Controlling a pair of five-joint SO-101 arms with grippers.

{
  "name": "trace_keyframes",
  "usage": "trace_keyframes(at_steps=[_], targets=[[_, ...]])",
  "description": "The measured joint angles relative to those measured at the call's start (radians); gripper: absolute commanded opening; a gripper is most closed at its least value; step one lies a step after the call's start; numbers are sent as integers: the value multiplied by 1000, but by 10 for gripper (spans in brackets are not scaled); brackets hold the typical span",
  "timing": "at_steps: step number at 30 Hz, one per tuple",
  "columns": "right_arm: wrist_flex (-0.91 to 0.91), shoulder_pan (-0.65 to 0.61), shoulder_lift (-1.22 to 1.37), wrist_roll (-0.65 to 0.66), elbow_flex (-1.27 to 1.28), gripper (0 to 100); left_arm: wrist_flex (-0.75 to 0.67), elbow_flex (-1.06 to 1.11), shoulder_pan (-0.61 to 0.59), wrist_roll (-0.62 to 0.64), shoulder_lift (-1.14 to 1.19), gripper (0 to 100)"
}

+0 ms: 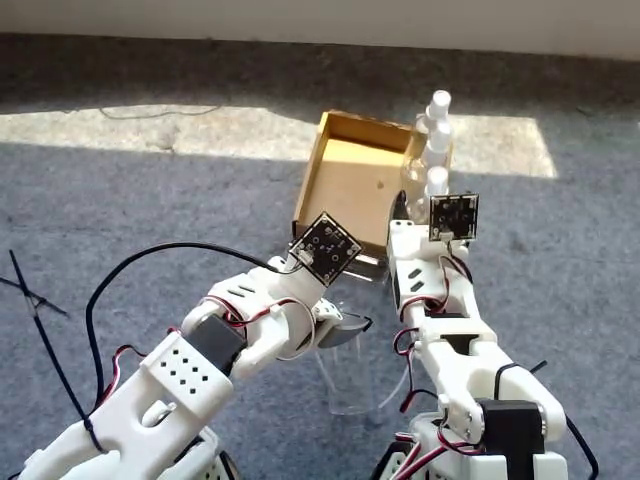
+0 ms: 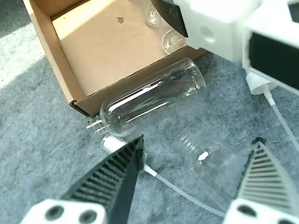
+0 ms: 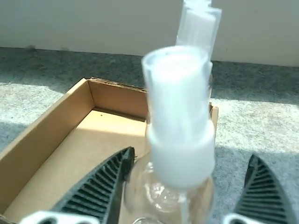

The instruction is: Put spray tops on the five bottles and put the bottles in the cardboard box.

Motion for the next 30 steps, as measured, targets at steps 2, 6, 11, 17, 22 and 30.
trace_keyframes(at_steps=[2, 6, 11, 17, 22, 30], targets=[[0, 0, 0, 0, 0, 317, 0, 0, 0, 0, 0, 322], [6, 0, -54, 0, 3, 317, 0, 0, 0, 0, 0, 322], [157, 0, -192, 0, 3, 318, 0, 0, 0, 0, 0, 322], [295, 0, -299, 0, -9, 354, 0, 0, 0, 0, 0, 322], [334, 0, -311, 0, -35, 372, 0, 0, 0, 0, 0, 322], [338, 0, -316, 0, -35, 375, 0, 0, 0, 0, 0, 322]])
